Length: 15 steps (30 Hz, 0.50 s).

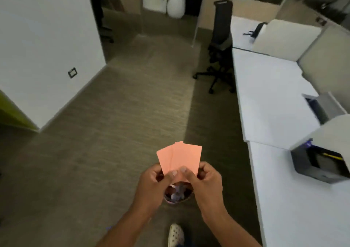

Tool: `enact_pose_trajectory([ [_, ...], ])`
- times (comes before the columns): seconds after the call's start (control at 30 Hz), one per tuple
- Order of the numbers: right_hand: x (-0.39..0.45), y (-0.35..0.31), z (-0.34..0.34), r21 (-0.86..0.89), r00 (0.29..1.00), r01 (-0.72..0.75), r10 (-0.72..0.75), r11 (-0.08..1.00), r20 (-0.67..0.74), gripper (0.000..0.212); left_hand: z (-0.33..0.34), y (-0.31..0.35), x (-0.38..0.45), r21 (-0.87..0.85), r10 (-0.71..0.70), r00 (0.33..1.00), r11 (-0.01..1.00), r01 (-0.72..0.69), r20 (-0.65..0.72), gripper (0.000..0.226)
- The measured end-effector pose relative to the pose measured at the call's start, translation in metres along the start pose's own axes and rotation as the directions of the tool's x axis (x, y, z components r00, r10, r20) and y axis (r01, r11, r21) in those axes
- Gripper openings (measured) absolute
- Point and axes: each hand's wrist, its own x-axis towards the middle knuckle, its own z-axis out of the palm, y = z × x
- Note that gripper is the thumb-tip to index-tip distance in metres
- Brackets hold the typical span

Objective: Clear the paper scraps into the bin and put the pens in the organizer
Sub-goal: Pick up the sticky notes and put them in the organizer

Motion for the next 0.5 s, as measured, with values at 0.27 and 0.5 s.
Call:
enact_pose_trajectory([
  [0.27,0.012,-0.010,-0.133,-0.110,0.941,0.185,-0.208,0.977,-0.268,0.038,0.107,0.020,0.026,0.101,0.001,0.955,0.994,-0.032,0.298,0.026],
  [0.5,0.050,-0.010,-0.252,-0.203,0.873,0.191,-0.261,0.960,-0.413,0.028,0.233,0.034,0.052,0.143,-0.021,0.881,0.988,-0.053,0.472,0.042],
])
